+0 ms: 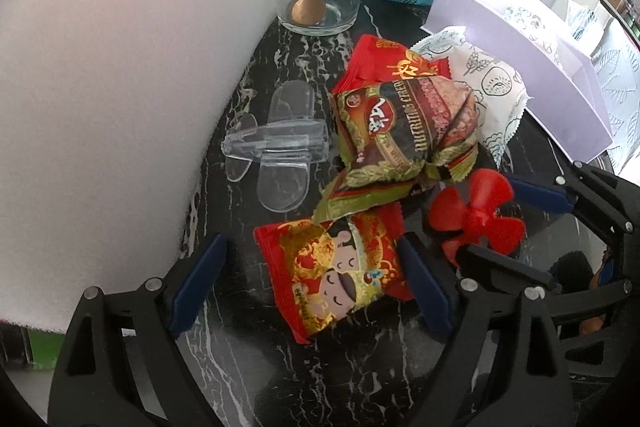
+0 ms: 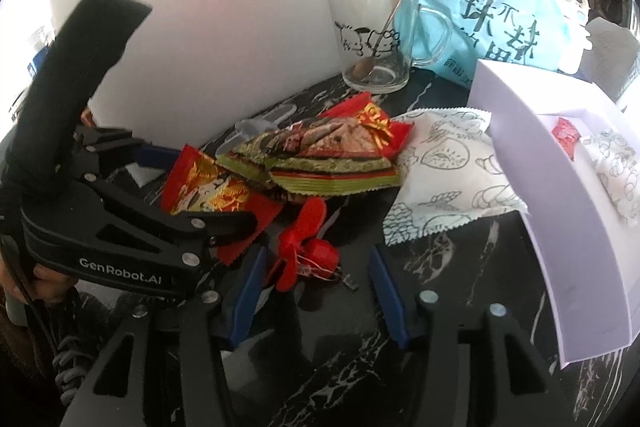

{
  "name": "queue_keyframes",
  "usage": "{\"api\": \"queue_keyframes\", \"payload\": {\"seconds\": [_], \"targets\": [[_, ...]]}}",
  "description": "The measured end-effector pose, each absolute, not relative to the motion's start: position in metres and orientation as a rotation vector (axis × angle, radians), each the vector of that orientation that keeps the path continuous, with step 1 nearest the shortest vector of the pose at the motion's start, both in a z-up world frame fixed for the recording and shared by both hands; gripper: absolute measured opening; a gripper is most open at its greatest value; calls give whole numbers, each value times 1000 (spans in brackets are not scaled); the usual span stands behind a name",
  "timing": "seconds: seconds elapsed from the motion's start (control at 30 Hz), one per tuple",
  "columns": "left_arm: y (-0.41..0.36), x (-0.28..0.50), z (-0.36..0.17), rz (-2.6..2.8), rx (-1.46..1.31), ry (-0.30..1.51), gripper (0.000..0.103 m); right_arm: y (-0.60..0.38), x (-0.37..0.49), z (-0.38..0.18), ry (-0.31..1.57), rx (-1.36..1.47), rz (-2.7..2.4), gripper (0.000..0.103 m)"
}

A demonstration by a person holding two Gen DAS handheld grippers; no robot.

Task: Organize objects
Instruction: 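Grasp the red plastic fan toy with the right gripper and lift it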

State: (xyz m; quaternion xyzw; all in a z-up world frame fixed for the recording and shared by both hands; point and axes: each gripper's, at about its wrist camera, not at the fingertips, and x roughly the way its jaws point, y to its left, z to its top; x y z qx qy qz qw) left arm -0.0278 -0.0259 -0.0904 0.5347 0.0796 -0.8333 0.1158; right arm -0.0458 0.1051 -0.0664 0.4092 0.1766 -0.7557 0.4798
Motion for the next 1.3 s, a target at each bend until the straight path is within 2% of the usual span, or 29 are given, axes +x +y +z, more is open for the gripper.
{"api": "queue_keyframes", "payload": {"seconds": [0.27,0.5,0.7,0.93,1.07,1.13,1.2,1.3], "targets": [[-11,-28,-89,-2476,1609,206,86,115,-44,-66,483,1016,-1859,45],[-6,-28,-82,-2504,1618,195,83,138,-57,-66,395,1064,-1879,45],[-10,-28,-78,-2501,1601,192,84,136,-54,-66,409,1057,-1884,46],[-13,-25,-72,-2510,1588,186,84,132,-48,-68,431,1046,-1879,59],[-12,-21,-71,-2512,1582,188,84,132,-48,-67,425,1048,-1887,60],[-8,-23,-73,-2516,1576,186,78,134,-48,-67,414,1051,-1900,60],[-5,-13,-75,-2523,1569,183,75,134,-49,-67,407,1045,-1919,59],[-5,-6,-75,-2528,1563,178,73,135,-49,-68,422,1036,-1938,47]]}}
